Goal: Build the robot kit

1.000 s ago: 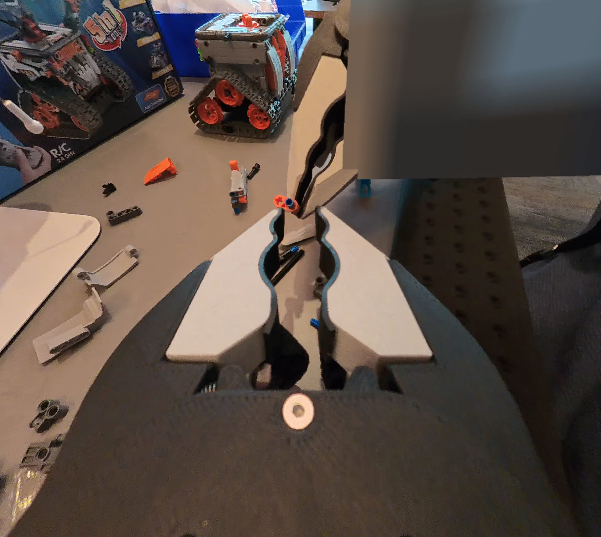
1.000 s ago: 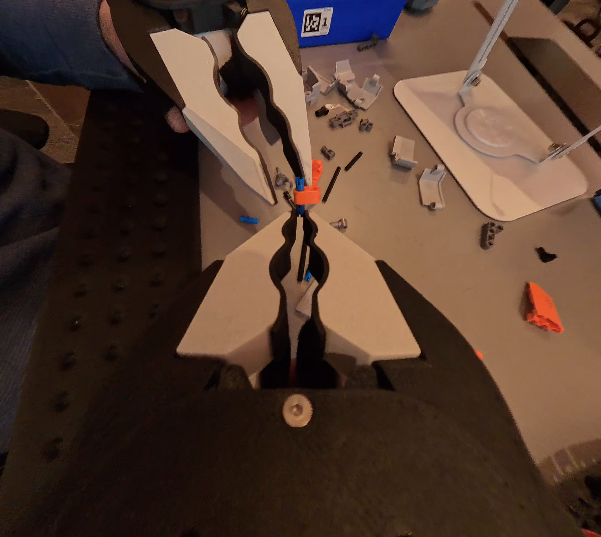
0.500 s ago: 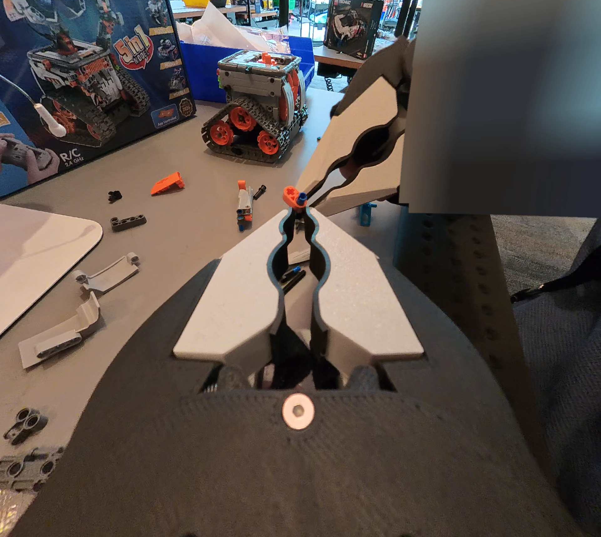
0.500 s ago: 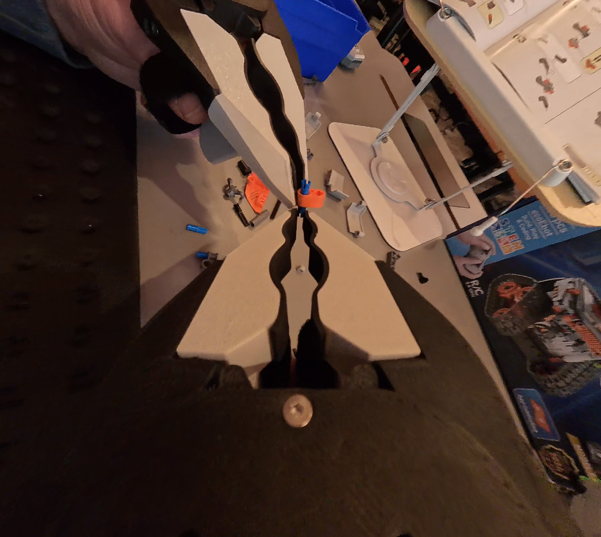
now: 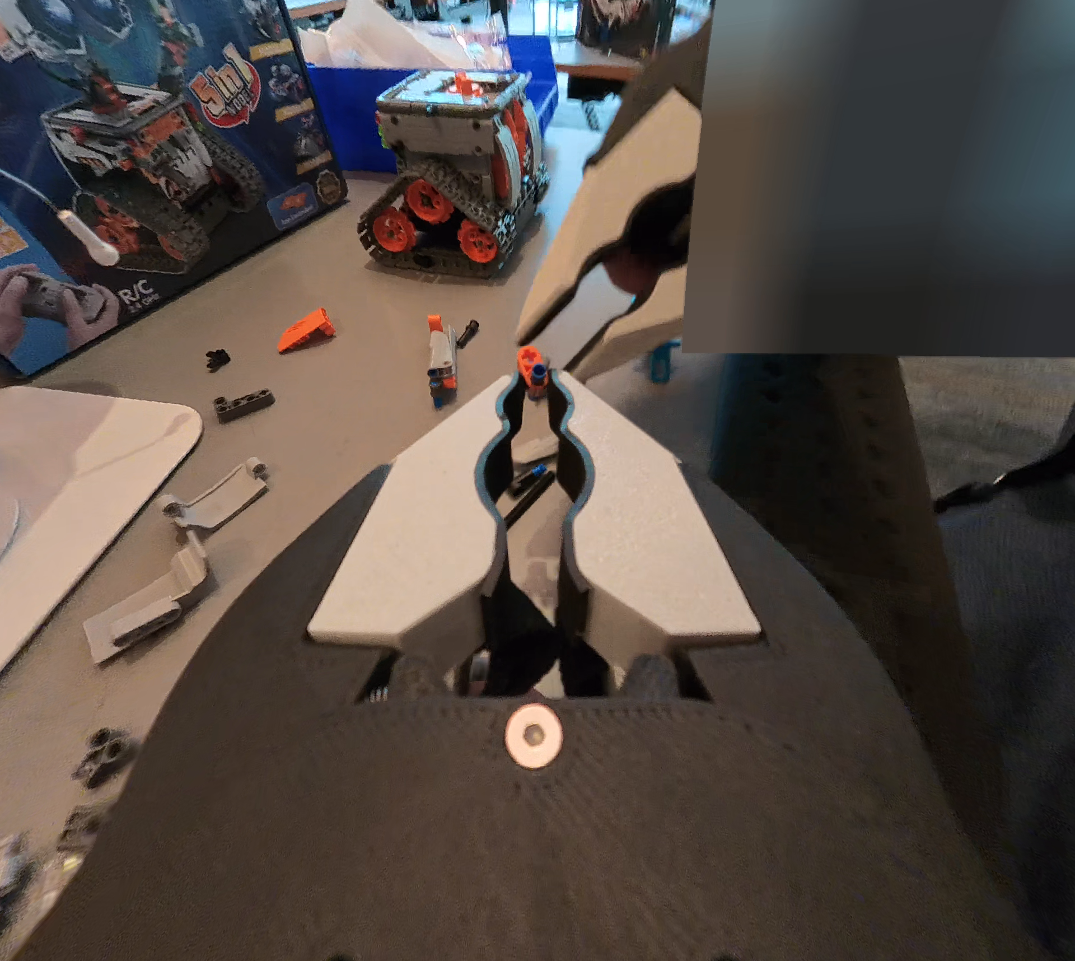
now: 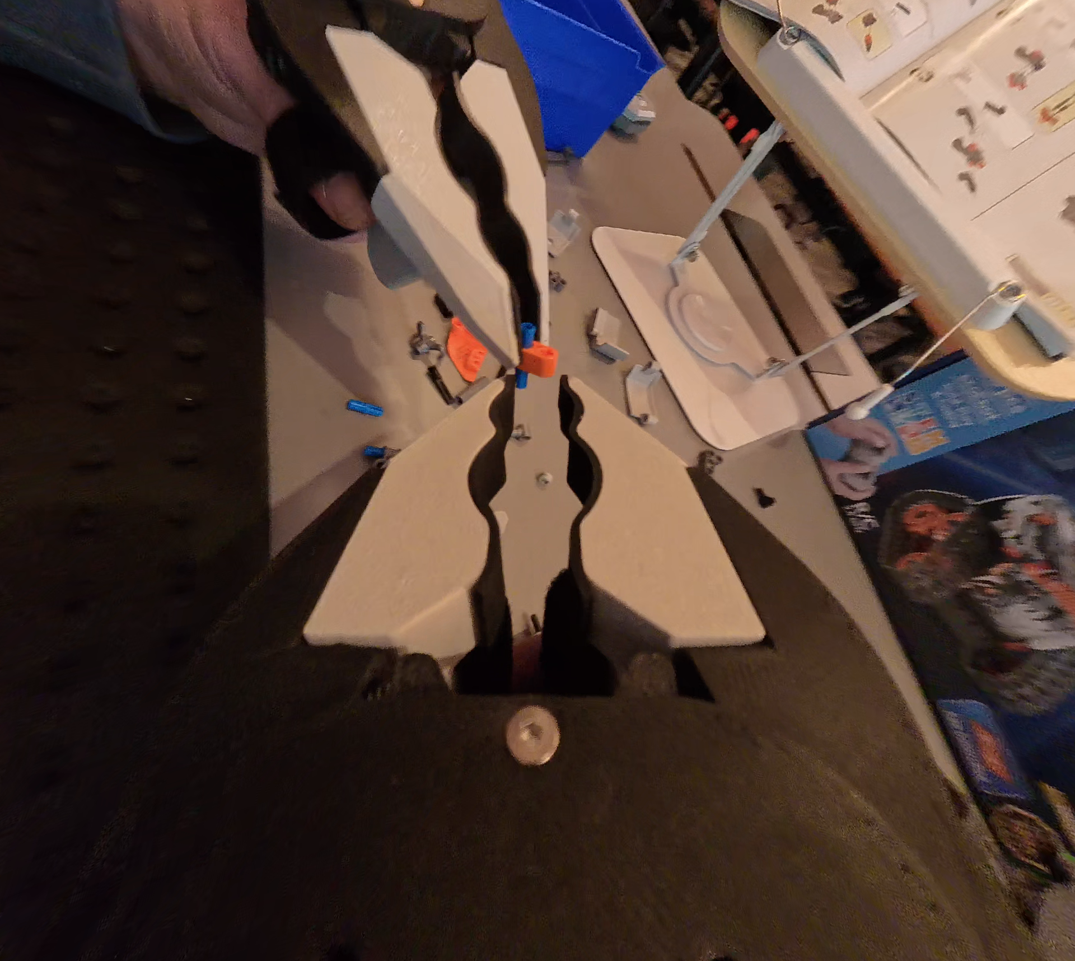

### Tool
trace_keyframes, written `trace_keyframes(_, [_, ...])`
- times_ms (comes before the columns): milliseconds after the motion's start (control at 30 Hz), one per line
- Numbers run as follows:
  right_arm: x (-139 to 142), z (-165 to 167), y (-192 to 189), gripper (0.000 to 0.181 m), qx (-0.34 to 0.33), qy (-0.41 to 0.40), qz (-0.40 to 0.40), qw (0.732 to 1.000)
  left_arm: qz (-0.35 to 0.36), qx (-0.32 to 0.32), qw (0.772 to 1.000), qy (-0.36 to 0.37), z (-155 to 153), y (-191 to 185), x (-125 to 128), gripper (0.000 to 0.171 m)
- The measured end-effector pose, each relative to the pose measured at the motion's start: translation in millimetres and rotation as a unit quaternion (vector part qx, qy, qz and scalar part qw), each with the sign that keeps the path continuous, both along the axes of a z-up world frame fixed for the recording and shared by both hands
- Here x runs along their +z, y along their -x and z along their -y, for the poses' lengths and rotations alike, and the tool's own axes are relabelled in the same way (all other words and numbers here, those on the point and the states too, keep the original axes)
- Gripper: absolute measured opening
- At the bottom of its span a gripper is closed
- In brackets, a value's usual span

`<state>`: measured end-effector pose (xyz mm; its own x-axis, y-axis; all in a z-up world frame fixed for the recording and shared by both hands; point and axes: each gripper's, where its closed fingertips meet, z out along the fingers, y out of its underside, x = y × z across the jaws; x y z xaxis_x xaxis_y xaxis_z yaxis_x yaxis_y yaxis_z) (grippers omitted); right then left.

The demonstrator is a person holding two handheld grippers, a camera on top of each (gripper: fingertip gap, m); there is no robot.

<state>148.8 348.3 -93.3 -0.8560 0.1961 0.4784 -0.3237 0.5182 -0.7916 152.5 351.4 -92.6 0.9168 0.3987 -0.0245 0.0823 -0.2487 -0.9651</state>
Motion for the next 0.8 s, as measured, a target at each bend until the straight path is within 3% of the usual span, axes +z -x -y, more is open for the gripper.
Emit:
trace_keyframes(67, [2.8, -4.3, -4.0, 0.014, 0.027, -0.001, 0.038, 0.999, -0.026, -0.01, 0.999, 0.044, -0.9, -3.1, -6.5, 0.006])
trace_keyframes(333, [-18.7, -5.2, -17.8, 0.007, 0.117, -0.131, 0.02, 0.984, -0.118, -0.065, 0.975, 0.174, -8.0, -14.7, -21.6, 0.006])
trace_keyframes(467, [-26.1, -3.5, -17.5, 0.005, 0.13, -0.149, 0.018, 0.98, -0.115, -0.093, 0.966, 0.212, -6.5, -14.3, -29.5, 0.006])
trace_keyframes(800, [-60.6, -0.8, -21.7, 0.004, 0.113, -0.105, 0.194, 0.969, -0.008, -0.119, 0.968, 0.22, -3.0, -18.4, -64.5, 0.006])
